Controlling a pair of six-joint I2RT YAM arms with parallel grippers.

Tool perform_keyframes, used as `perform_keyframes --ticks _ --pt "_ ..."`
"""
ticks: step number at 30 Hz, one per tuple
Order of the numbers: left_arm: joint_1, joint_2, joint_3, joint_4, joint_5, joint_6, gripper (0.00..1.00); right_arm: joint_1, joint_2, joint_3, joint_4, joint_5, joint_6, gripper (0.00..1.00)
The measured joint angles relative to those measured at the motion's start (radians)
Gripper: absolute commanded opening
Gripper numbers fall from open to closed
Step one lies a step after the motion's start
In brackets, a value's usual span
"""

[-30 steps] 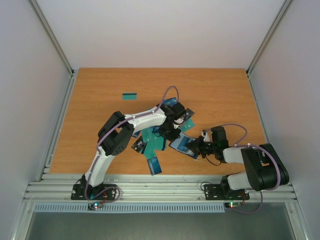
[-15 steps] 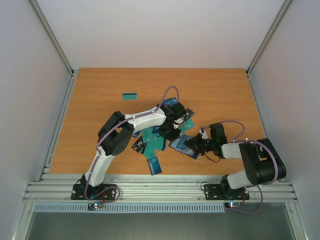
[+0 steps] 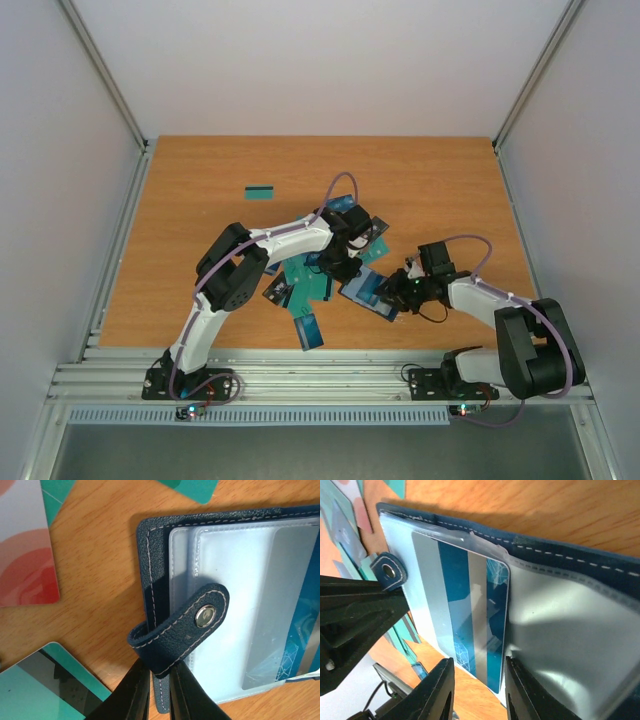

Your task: Put the credit cards into the card holder

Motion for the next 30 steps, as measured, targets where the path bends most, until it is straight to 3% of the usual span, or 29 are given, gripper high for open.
perform_keyframes --ticks 30 --pt "0.005 -0.010 -0.018 0.004 0.003 -0.003 0.14 0.208 0.264 0.347 -0.329 0.203 -0.069 0.24"
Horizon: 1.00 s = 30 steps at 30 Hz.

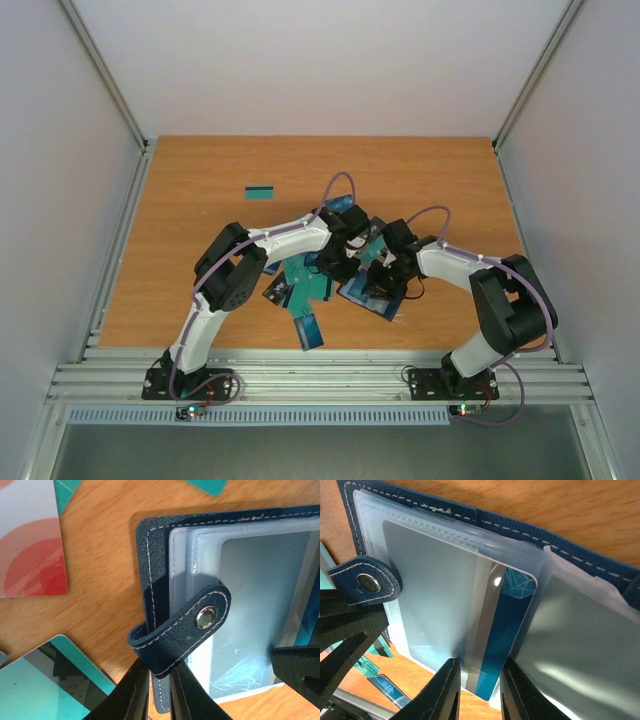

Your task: Put the credit cards into the card holder

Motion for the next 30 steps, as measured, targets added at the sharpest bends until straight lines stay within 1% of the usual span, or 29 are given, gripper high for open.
perform_keyframes --ticks 4,17,24,27,30 --pt "0.002 -0.001 -0.002 -0.003 0.008 -0.005 0.16 0.009 0.016 0.023 -0.026 0.007 0.000 0.25" --pt "0.003 -0.011 -0.015 -0.026 0.066 -0.049 0.19 0.050 0.074 0.137 -0.167 0.046 0.000 0.33" --pt "0.007 -0.013 -0.022 -0.031 0.095 -0.053 0.20 0.057 0.119 0.168 -0.208 0.043 -0.012 0.45" --pt "0.007 -0.023 -0.028 -0.031 0.106 -0.054 0.21 0.060 0.118 0.171 -0.215 0.045 -0.024 0.48" --pt "0.006 -0.045 -0.035 -0.030 0.112 -0.054 0.24 0.065 0.117 0.179 -0.229 0.057 -0.033 0.49"
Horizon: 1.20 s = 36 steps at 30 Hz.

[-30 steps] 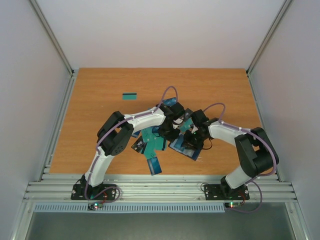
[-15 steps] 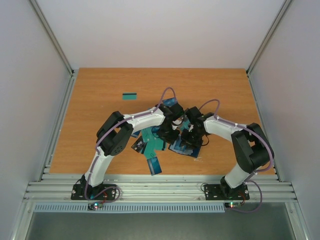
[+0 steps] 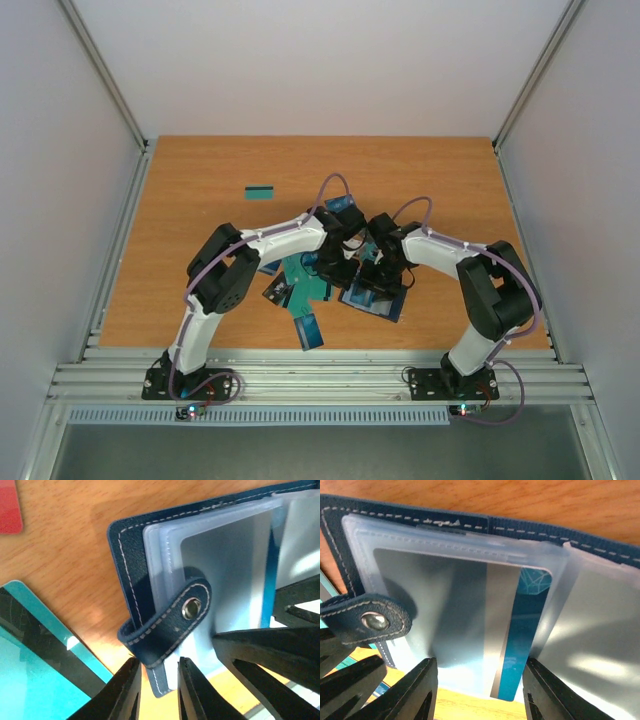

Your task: Put the credit cards into the card holder

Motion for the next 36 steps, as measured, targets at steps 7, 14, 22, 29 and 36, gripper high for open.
perform_keyframes --ticks 7,14,22,29,36 --pt "0.004 -0.059 -0.019 0.005 0.006 -0.009 0.32 0.006 -0.018 0.005 -0.029 0.025 -0.015 0.51" --pt "0.020 -0.068 -0.046 0.020 0.009 -0.013 0.34 0.007 -0.018 0.043 -0.054 0.051 -0.018 0.53" --pt "0.032 -0.068 -0.114 0.047 0.042 -0.011 0.31 0.007 0.011 0.062 -0.055 0.057 -0.019 0.53" --pt "0.032 -0.068 -0.117 0.071 0.072 -0.004 0.24 0.007 0.035 0.079 -0.053 0.065 -0.023 0.53" --pt "0.032 -0.054 -0.117 0.084 0.084 0.006 0.18 0.007 0.051 0.096 -0.054 0.065 -0.032 0.52"
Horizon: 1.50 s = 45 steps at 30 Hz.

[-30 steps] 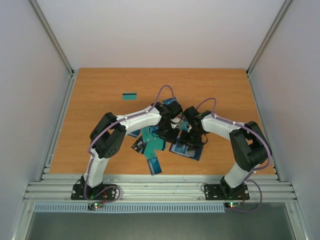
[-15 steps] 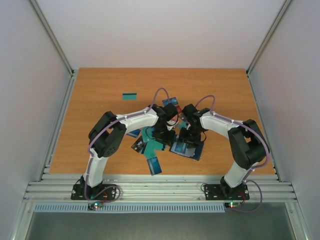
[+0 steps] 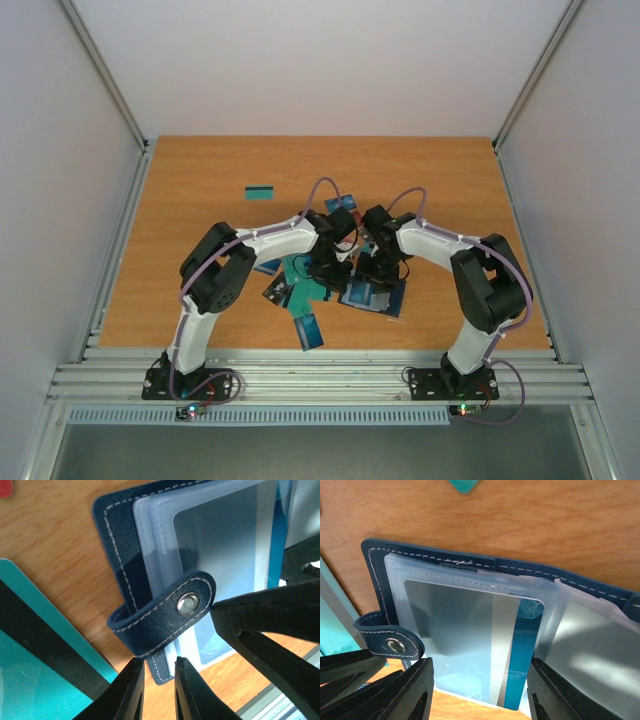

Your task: Put the credit cards into the card holder

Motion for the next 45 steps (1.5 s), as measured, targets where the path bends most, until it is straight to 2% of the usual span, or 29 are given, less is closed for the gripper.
perform_keyframes --ticks 12,18,22,28,33,38,45 --pt "0.005 0.024 -0.002 0.013 0.026 -0.001 0.15 0.014 0.037 0.039 -0.007 -0.004 -0.002 0.46" --pt "0.005 0.024 -0.002 0.012 0.034 -0.001 0.15 0.016 0.037 0.039 -0.007 -0.004 -0.001 0.47" --pt "0.005 0.024 -0.002 0.010 0.032 -0.001 0.17 0.016 0.036 0.039 -0.008 -0.003 -0.002 0.50" --pt "0.011 0.006 0.006 -0.006 -0.004 -0.001 0.28 0.020 -0.008 0.057 -0.045 0.029 -0.026 0.60" --pt "0.024 -0.072 0.005 -0.020 -0.052 -0.006 0.38 0.022 -0.082 0.087 -0.069 0.037 -0.044 0.61" --pt "0.032 -0.233 -0.058 -0.002 -0.089 -0.019 0.37 0.022 -0.171 0.075 -0.070 0.034 -0.048 0.59" --pt "0.020 -0.401 -0.292 0.069 -0.057 -0.079 0.33 0.023 -0.251 -0.032 -0.035 -0.005 -0.012 0.51"
